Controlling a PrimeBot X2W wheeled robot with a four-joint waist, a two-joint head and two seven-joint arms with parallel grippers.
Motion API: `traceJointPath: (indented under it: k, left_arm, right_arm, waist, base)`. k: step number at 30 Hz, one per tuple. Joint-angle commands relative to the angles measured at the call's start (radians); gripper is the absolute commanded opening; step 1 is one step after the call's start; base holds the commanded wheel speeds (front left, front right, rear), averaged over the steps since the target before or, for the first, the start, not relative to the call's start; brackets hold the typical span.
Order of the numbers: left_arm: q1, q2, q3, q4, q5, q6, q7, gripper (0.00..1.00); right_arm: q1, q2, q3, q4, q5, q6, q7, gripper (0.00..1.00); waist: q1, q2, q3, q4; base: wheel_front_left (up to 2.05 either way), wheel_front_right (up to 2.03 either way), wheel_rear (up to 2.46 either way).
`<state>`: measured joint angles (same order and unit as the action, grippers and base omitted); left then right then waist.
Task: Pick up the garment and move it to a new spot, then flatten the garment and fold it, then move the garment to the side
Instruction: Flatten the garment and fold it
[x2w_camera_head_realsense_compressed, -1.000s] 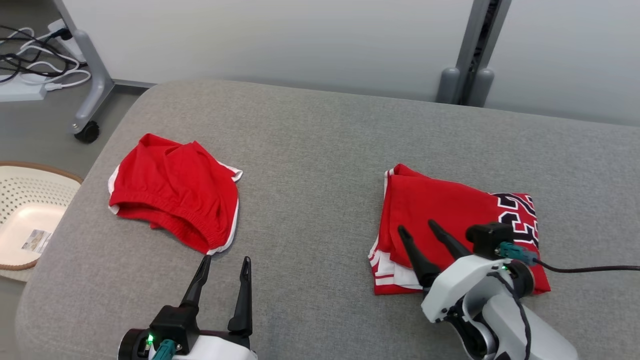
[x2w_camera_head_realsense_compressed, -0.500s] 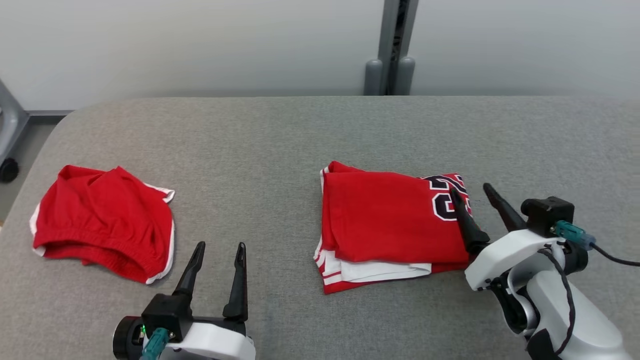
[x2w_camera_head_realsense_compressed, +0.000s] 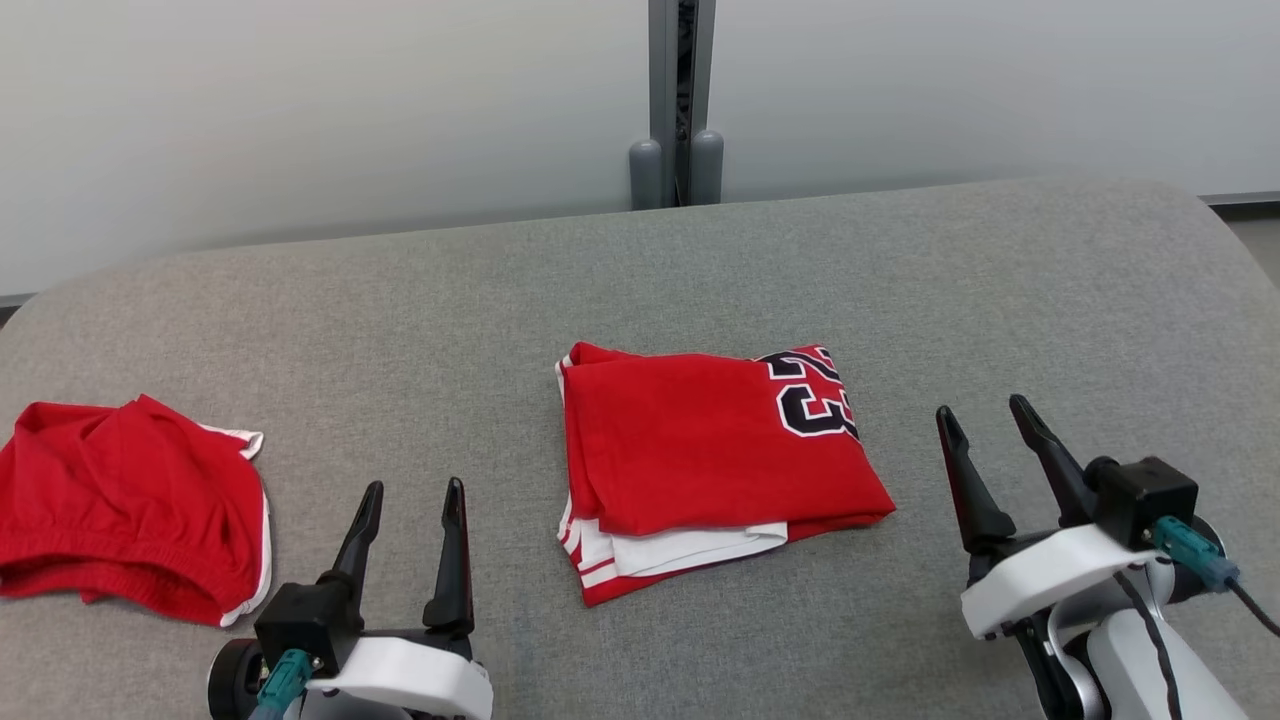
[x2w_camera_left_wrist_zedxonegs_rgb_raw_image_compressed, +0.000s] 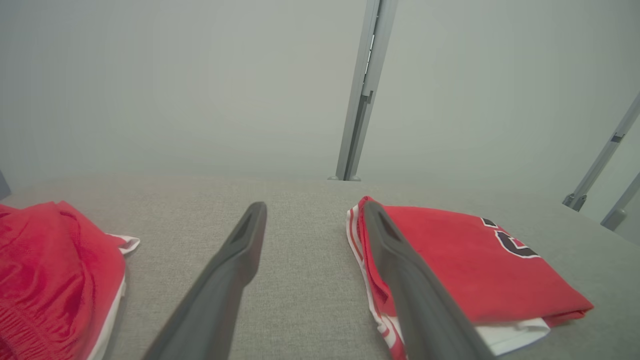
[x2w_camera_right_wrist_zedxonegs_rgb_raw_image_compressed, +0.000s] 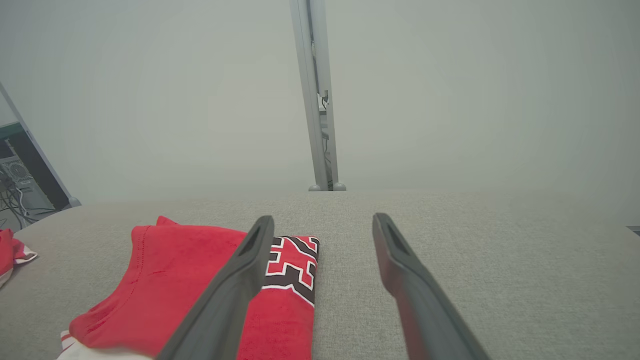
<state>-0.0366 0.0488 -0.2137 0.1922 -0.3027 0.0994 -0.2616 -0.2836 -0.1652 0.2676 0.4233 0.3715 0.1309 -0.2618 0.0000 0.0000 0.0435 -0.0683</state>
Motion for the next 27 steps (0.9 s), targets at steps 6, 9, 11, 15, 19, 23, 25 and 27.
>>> traceJointPath:
  k: [6, 9, 11, 15, 19, 23, 25, 27]
  left_arm:
    - [0.033, 0.004, 0.016, -0.011, 0.041, 0.009, -0.004, 1.0]
    - [0.055, 0.004, 0.032, -0.017, 0.052, 0.009, -0.004, 1.0]
    - [0.068, 0.004, 0.042, -0.024, 0.067, 0.011, -0.004, 1.0]
    - [0.099, 0.004, 0.057, -0.04, 0.087, 0.013, -0.004, 1.0]
    - [0.127, 0.004, 0.068, -0.065, 0.095, 0.016, -0.004, 1.0]
    - [0.15, 0.003, 0.077, -0.084, 0.104, 0.012, -0.004, 1.0]
    - [0.157, 0.004, 0.083, -0.088, 0.106, 0.011, -0.004, 1.0]
    - [0.161, 0.004, 0.088, -0.093, 0.107, 0.008, -0.004, 1.0]
  right_arm:
    - [0.103, 0.009, -0.042, -0.116, -0.047, 0.0, -0.005, 1.0]
    - [0.153, 0.007, -0.049, -0.171, -0.043, 0.0, -0.005, 1.0]
    - [0.179, 0.004, -0.053, -0.192, -0.047, 0.0, -0.004, 1.0]
    - [0.222, 0.006, -0.066, -0.216, -0.059, 0.0, -0.004, 1.0]
    - [0.258, 0.012, -0.069, -0.24, -0.076, 0.0, -0.004, 1.0]
    - [0.282, 0.017, -0.062, -0.245, -0.094, 0.0, -0.004, 1.0]
    - [0.294, 0.022, -0.065, -0.25, -0.095, 0.0, -0.004, 1.0]
    - [0.296, 0.026, -0.065, -0.255, -0.099, 0.0, -0.004, 1.0]
  waist:
    - [0.0, 0.0, -0.038, -0.012]
    - [0.0, 0.0, -0.052, -0.012]
    - [0.0, 0.0, -0.06, -0.012]
    - [0.0, 0.0, -0.076, -0.006]
    - [0.0, 0.0, -0.088, 0.001]
    - [0.0, 0.0, -0.094, 0.01]
    - [0.0, 0.0, -0.095, 0.013]
    - [0.0, 0.0, -0.095, 0.016]
  base:
    - [0.0, 0.0, 0.0]
    - [0.0, 0.0, 0.0]
    - [0.0, 0.0, 0.0]
    - [0.0, 0.0, 0.0]
    - [0.0, 0.0, 0.0]
    - [0.0, 0.0, 0.0]
    - [0.0, 0.0, 0.0]
    - [0.0, 0.0, 0.0]
